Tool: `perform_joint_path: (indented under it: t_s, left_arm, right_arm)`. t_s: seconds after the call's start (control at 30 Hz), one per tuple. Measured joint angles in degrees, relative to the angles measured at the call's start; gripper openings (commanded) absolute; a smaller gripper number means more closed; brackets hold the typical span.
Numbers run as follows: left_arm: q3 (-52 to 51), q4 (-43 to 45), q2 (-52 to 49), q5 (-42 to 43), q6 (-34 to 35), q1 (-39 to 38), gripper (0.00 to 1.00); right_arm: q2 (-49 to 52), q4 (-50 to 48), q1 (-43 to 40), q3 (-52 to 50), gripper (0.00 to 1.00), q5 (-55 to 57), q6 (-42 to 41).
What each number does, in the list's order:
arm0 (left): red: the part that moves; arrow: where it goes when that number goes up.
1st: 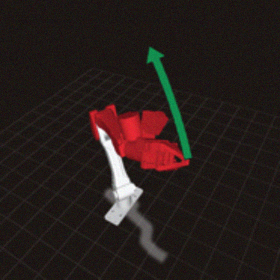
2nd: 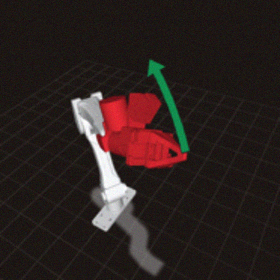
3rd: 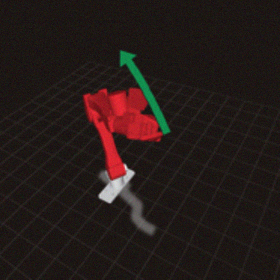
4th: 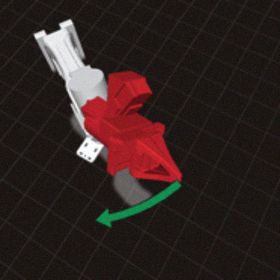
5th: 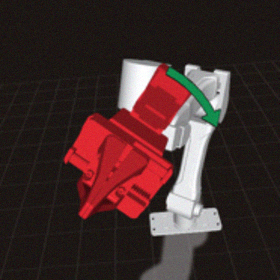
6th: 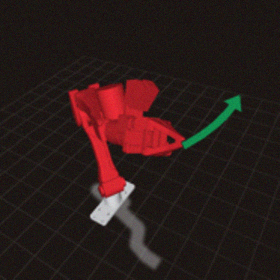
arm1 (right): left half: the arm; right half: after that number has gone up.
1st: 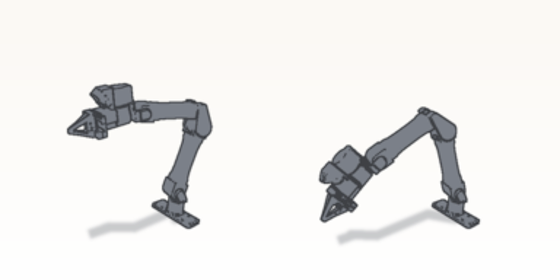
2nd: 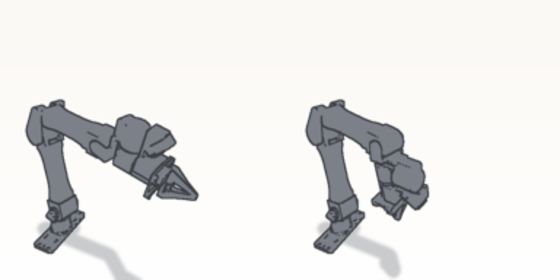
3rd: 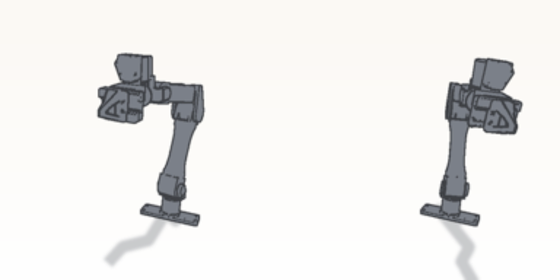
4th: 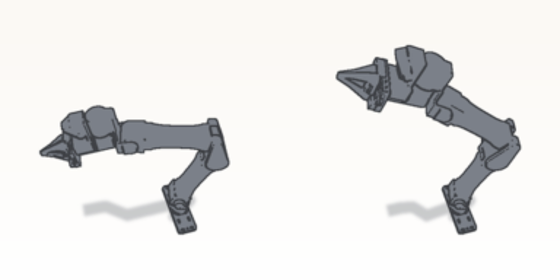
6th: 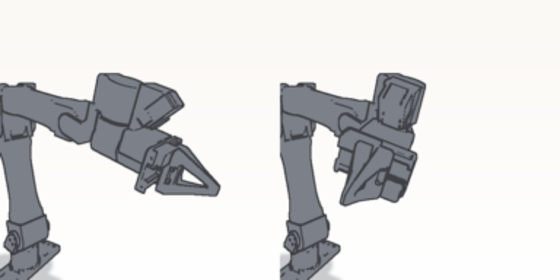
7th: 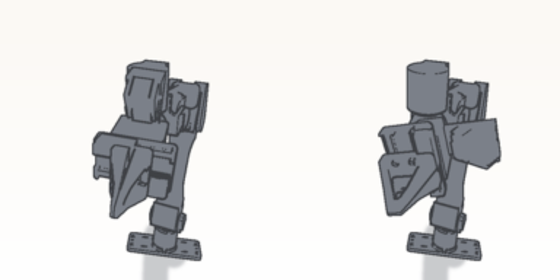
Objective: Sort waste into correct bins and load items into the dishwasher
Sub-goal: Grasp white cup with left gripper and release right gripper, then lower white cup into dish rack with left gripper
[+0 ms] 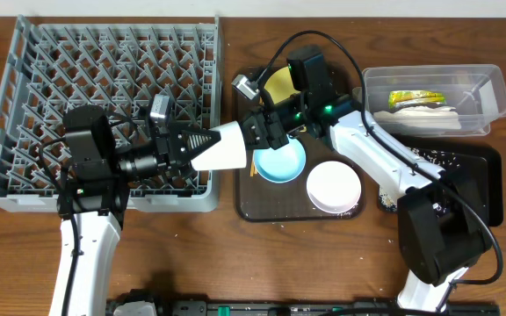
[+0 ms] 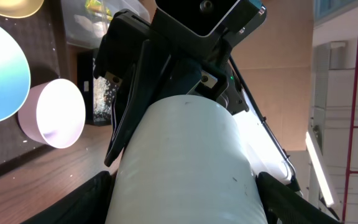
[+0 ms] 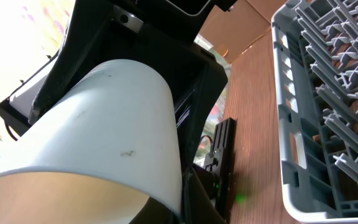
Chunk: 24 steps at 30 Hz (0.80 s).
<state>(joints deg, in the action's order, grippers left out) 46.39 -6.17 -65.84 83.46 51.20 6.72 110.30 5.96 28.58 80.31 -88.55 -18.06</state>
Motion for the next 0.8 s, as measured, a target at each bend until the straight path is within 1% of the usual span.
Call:
perform_joint_path:
  t_s: [0.07, 0.1, 0.17, 0.23, 0.3, 0.37, 0.4, 0.43, 0.47, 0.53, 0.57, 0.6, 0.67, 0.8]
  left_arm:
    - [0.02, 0.0, 0.0, 0.0, 0.0, 0.0, 0.55]
    - [0.02, 0.0, 0.0, 0.0, 0.0, -0.02, 0.49]
    - [0.02, 0.02, 0.0, 0.07, 0.02, 0.0, 0.41]
    - [0.02, 0.42, 0.04, 0.87, 0.04, -0.02, 0.38]
    - [0.02, 0.48, 0.04, 1.22, 0.02, -0.02, 0.37]
    - [0.02, 1.09, 0.04, 1.36, 0.0, -0.02, 0.36]
    - [0.02, 1.99, 0.04, 1.44, 0.0, -0.02, 0.36]
    - [0.02, 3.15, 0.04, 1.55, 0.02, -0.02, 0.35]
    - [0.02, 4.28, 0.04, 1.6, 0.07, -0.02, 0.35]
    - [0.02, 6.95, 0.04, 1.07, 0.28, -0.02, 0.34]
    - [0.02, 7.85, 0.04, 0.46, 0.37, 0.0, 0.34]
    - [0.02, 8.63, 0.04, -0.35, 0.48, 0.09, 0.31]
    - [0.02, 9.46, 0.07, -1.73, 0.42, 0.46, 0.3]
    - [0.02, 9.51, 0.07, -8.57, -0.09, 1.97, 0.3]
  right_arm:
    - [0.0, -0.02, 0.0, 0.0, 0.02, 0.0, -0.2]
    - [0.0, -0.11, 0.0, 0.0, 0.06, 0.0, -0.33]
    - [0.0, -0.42, -0.02, 0.0, 0.26, 0.09, -0.83]
    - [0.09, -1.14, -0.07, -0.02, 0.46, 0.85, -0.59]
    - [0.24, -1.7, -0.11, -0.02, 0.53, 1.2, -1.07]
    - [0.37, -2.56, -0.28, -0.02, 0.54, 1.68, -1.57]
    - [0.39, -2.67, -0.55, -0.02, 0.57, 2.12, -2.05]
    - [0.39, -2.78, -0.96, -0.02, 0.66, 2.93, -2.64]
    - [0.39, -2.71, -1.44, -0.02, 0.71, 3.67, -3.45]
    - [0.44, -2.54, -3.02, -0.02, 0.76, 5.7, -4.33]
    - [0.44, -2.1, -3.76, -0.02, 0.79, 6.8, -4.81]
    - [0.44, -1.95, -4.63, -0.02, 0.84, 7.82, -5.2]
    - [0.5, -0.57, -6.82, -0.02, 0.92, 11.19, -6.1]
    - [0.57, 4.37, -10.91, 0.0, 0.99, 17.62, -6.69]
